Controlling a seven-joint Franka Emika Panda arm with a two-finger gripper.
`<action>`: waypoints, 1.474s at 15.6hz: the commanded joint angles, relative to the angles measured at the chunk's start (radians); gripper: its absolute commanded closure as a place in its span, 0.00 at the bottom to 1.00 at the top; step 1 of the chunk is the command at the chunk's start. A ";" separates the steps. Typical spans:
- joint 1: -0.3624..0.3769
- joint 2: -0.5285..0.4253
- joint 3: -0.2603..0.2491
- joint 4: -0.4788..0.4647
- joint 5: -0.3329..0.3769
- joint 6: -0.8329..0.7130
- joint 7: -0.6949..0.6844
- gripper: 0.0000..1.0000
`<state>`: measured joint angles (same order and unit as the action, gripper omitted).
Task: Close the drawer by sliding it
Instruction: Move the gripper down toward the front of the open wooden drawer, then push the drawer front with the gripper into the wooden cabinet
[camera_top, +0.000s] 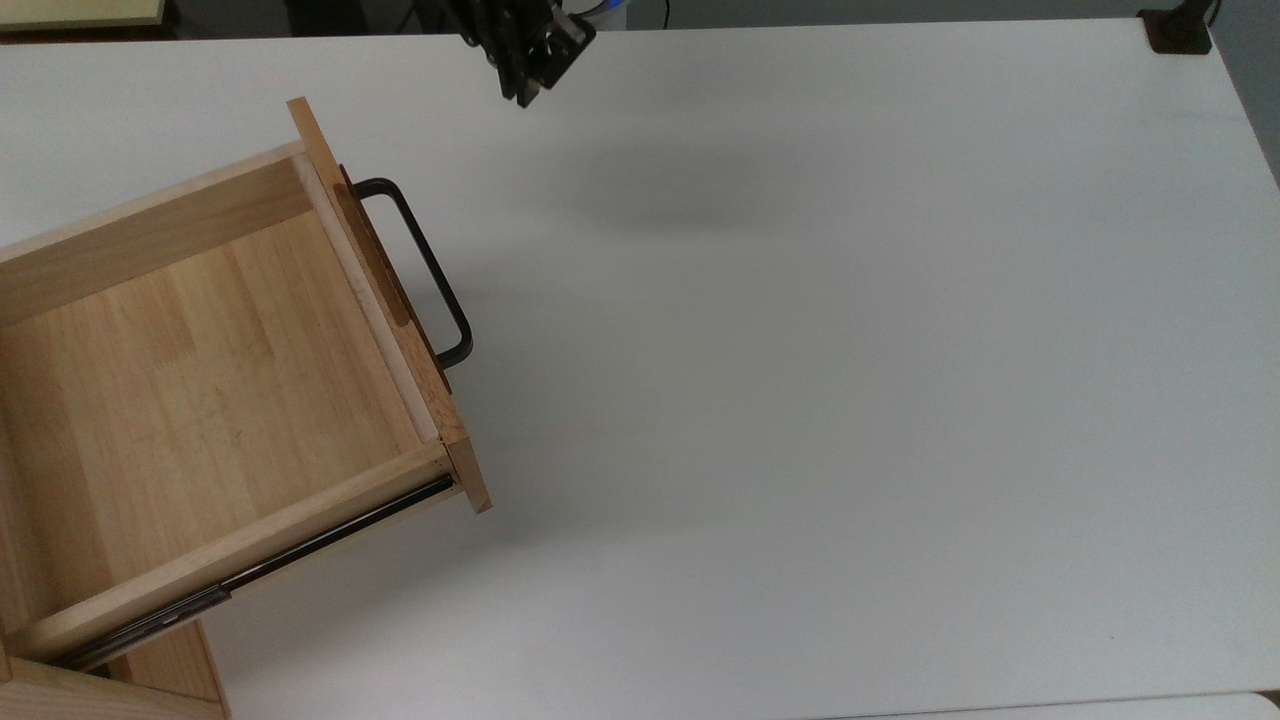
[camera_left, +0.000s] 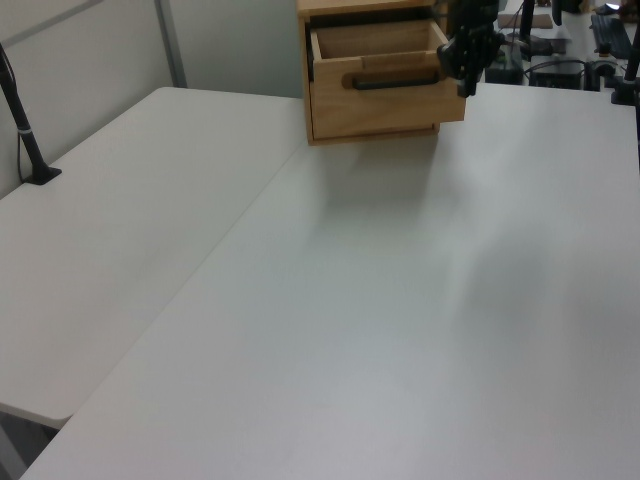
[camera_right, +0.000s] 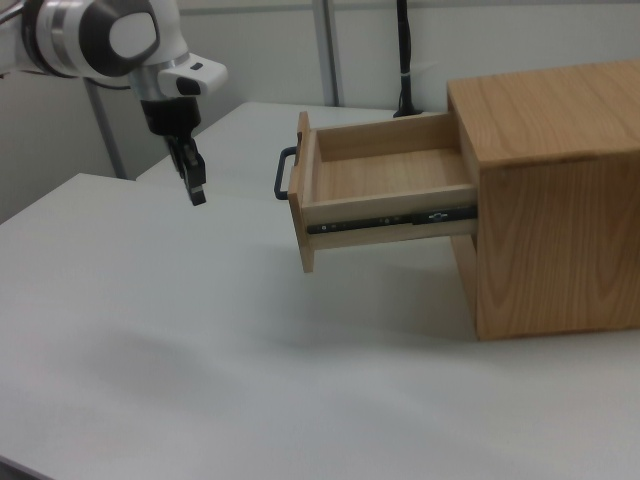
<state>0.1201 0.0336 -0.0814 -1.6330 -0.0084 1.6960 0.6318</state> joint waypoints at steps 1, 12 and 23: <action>0.000 0.046 -0.003 0.012 -0.040 0.124 0.188 0.91; -0.004 0.307 -0.106 0.193 -0.143 0.380 0.299 0.93; -0.086 0.425 -0.253 0.217 -0.196 0.796 0.299 0.93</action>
<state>0.0757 0.4076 -0.3169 -1.4654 -0.1754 2.4101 0.9151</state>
